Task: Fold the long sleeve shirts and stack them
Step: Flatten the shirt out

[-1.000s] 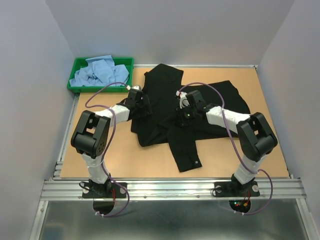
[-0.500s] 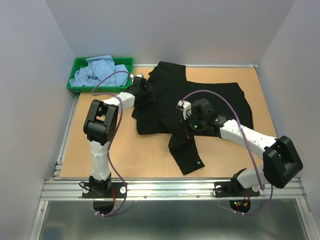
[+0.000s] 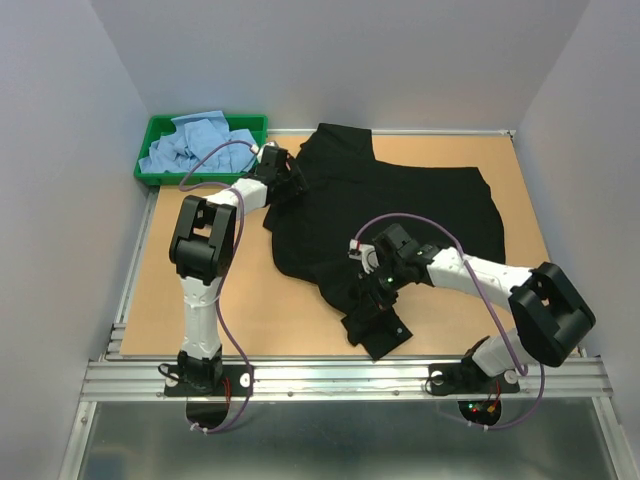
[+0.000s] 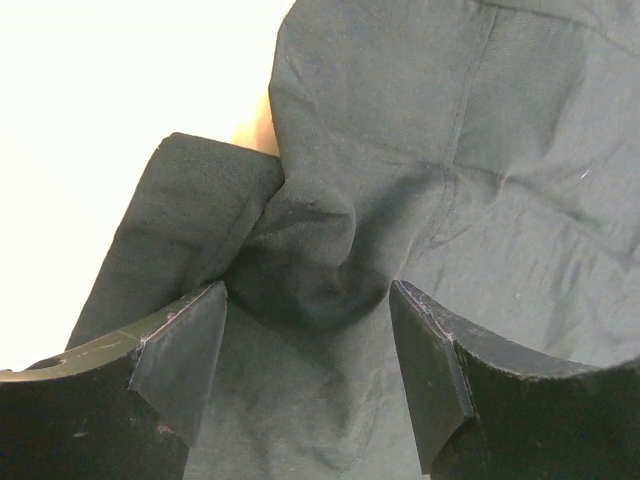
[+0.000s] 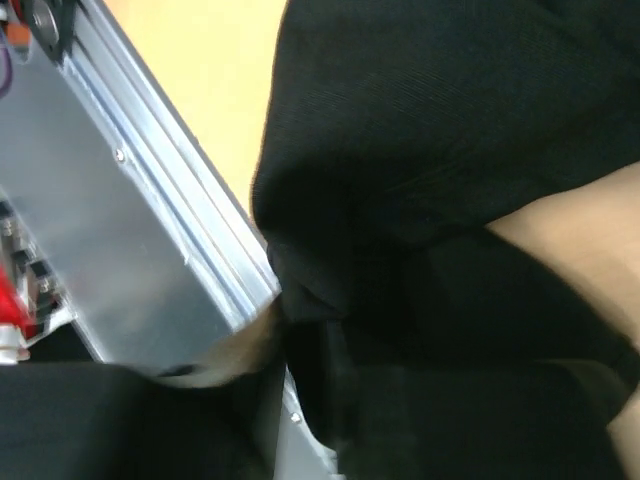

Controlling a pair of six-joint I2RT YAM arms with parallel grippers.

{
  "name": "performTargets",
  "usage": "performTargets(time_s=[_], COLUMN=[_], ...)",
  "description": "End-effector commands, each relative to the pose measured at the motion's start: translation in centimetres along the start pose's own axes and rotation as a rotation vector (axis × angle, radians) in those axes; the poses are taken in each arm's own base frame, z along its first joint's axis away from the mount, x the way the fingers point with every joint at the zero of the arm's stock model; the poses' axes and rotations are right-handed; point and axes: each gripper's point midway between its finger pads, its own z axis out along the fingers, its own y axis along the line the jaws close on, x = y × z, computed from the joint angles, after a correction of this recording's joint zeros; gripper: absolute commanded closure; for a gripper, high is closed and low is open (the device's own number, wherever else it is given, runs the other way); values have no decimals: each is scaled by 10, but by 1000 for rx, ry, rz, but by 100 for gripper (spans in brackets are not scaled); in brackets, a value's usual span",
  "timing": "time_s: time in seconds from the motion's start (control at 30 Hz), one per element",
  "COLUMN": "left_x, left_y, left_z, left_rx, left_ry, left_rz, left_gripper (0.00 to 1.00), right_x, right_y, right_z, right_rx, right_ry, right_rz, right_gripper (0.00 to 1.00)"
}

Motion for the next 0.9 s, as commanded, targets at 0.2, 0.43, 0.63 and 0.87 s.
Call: performTargets(time_s=[0.2, 0.43, 0.63, 0.87], left_x=[-45, -2, 60, 99], left_y=[-44, -12, 46, 64], left_z=[-95, -167, -183, -174], left_rx=[177, 157, 69, 78], left_ry=[-154, -163, -89, -6], left_rz=[39, 92, 81, 43], left_gripper=[12, 11, 11, 19], right_x=[-49, -92, -96, -105], right_y=[-8, -107, -173, -219], right_z=[-35, -117, -173, -187], right_rx=[239, 649, 849, 905], right_ry=[-132, -415, -559, -653], right_rz=[30, 323, 543, 666], right_gripper=[32, 22, 19, 23])
